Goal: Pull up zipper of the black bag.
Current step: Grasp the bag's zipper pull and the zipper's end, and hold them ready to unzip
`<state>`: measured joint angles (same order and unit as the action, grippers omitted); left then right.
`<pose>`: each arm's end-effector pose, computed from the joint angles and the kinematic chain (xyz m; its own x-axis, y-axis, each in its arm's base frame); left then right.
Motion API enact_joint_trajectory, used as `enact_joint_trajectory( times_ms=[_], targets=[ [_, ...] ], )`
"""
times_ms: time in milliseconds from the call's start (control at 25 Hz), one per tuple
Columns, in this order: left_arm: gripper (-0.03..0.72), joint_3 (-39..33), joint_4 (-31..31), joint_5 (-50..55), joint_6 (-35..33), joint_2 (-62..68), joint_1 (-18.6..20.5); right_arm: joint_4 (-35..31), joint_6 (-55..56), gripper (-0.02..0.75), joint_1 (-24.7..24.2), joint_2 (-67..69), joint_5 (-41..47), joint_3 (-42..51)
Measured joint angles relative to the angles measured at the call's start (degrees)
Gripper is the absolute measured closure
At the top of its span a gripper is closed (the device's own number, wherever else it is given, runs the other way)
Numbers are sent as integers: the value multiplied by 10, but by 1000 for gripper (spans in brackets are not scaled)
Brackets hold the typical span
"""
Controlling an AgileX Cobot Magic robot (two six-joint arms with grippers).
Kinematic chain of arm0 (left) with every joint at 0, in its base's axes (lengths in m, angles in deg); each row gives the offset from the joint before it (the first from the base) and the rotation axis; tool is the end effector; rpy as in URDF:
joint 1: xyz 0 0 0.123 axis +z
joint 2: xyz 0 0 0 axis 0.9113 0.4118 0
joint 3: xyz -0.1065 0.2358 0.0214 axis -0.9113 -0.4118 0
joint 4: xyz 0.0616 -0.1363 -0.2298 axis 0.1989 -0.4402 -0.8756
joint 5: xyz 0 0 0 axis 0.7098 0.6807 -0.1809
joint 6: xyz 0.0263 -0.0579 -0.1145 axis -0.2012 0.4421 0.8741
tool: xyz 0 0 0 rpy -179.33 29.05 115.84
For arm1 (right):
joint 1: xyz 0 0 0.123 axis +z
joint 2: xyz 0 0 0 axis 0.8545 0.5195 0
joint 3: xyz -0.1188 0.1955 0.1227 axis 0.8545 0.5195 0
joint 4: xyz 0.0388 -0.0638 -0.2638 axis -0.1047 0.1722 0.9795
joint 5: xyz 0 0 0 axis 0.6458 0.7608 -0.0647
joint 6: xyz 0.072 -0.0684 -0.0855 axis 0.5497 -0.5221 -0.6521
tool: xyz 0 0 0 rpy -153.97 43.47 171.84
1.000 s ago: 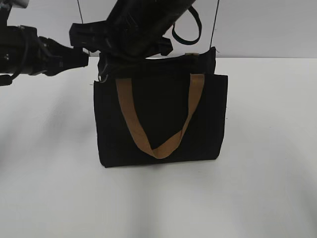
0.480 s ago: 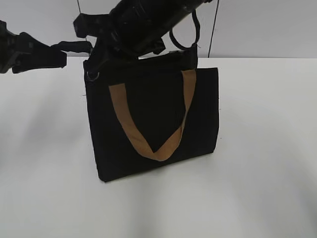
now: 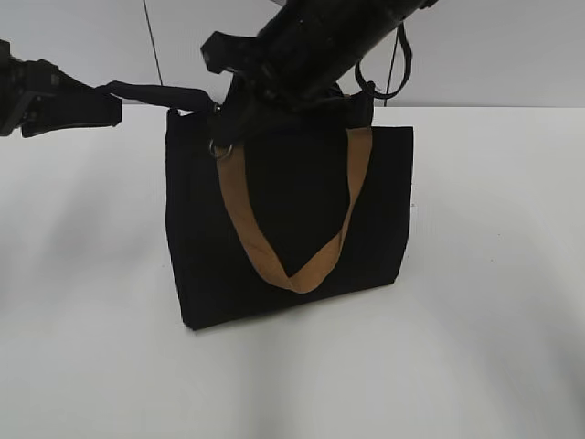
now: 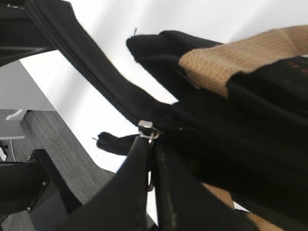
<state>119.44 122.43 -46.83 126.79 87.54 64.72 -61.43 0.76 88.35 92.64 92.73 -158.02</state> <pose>0.3265 -0.0996 0.2076 -0.6553 -0.0012 -0.7554 0.5497 0.6851 -0.4779 0.3643 0.2907 0.2103 -0.8381 -0.3276 -0.4362 -0.5362 0.6422 0.5478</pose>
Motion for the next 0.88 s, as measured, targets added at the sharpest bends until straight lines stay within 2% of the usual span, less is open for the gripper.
enact_joint_trajectory(
  times_ms=[280,480,720,880],
  targets=[
    [667,0,0,-1,0,0,0,-39,6,748,-41,0,42,-2],
    [667,-1,-1,9,0,0,0,-107,12,748,-68,2,65,-2],
    [667,-5,-1,31,3,0,0,-169,5,748,-76,17,73,-1],
    [667,-6,-1,33,4,0,1,-171,-7,749,-76,21,70,0]
  ],
)
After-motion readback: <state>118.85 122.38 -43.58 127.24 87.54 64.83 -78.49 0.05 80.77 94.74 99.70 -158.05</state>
